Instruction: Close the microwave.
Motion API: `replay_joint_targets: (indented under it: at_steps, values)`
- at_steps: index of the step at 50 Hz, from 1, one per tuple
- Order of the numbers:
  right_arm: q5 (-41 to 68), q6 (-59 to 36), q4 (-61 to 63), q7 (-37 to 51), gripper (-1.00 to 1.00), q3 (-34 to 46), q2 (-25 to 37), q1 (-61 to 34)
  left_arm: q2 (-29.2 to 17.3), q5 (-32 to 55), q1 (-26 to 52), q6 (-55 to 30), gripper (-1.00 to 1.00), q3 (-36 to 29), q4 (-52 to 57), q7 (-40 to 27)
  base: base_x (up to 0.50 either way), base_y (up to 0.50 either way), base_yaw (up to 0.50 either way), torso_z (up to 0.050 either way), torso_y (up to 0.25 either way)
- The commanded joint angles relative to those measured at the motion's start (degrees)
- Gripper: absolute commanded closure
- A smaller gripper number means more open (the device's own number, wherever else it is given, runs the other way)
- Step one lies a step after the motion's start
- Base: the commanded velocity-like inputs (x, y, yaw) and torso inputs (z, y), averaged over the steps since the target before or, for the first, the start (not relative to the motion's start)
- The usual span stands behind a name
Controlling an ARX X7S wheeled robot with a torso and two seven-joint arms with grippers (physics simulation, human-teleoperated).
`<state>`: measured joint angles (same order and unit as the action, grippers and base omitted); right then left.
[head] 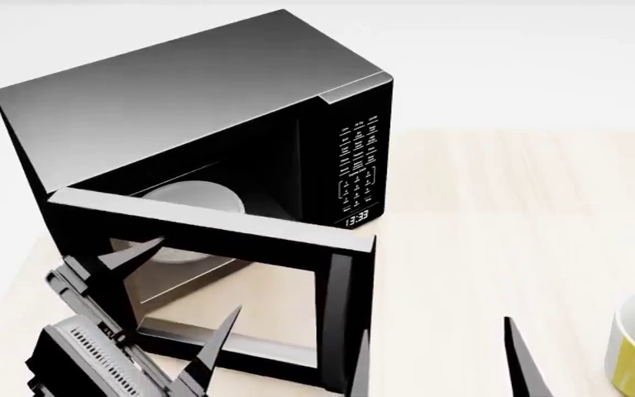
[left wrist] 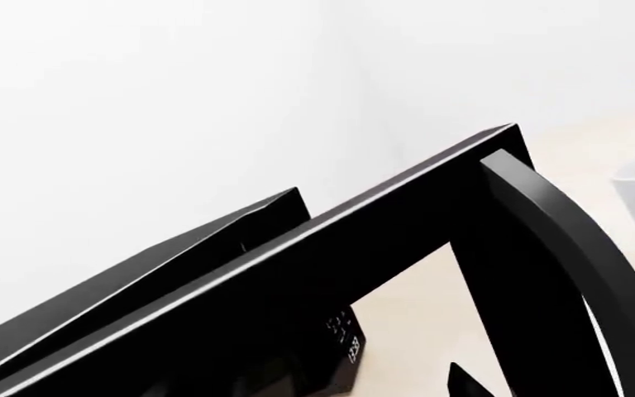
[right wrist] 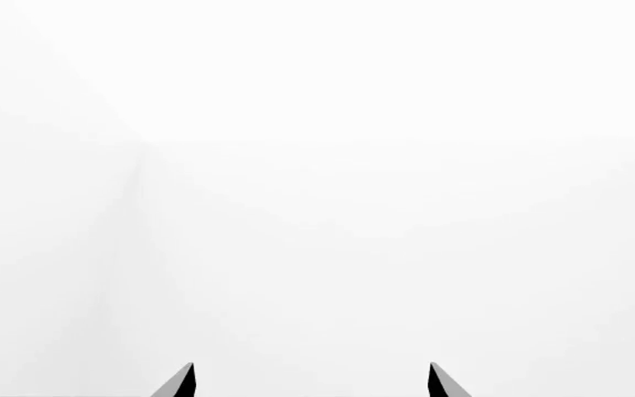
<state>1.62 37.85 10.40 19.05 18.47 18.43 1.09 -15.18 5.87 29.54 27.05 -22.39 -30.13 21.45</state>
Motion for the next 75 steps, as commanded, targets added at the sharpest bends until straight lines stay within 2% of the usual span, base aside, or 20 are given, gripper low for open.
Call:
replay_joint_targets:
  at_steps: [1,75]
  values:
    - [0.0,-0.5,0.0,-0.4,-1.00,-0.5,-0.2,-0.2,1.5,-0.8,2.0,0.2,-1.00,0.0,-1.1,0.0,0.00,0.00,0.00,0.000,0.000]
    - [2.6,-1.3,-0.9,0.7,-1.00,0.2,0.9,-1.0,7.5,-3.6,10.2,5.6,-1.00,-0.8,-18.1,-8.7,0.00,0.00,0.00,0.000,0.000]
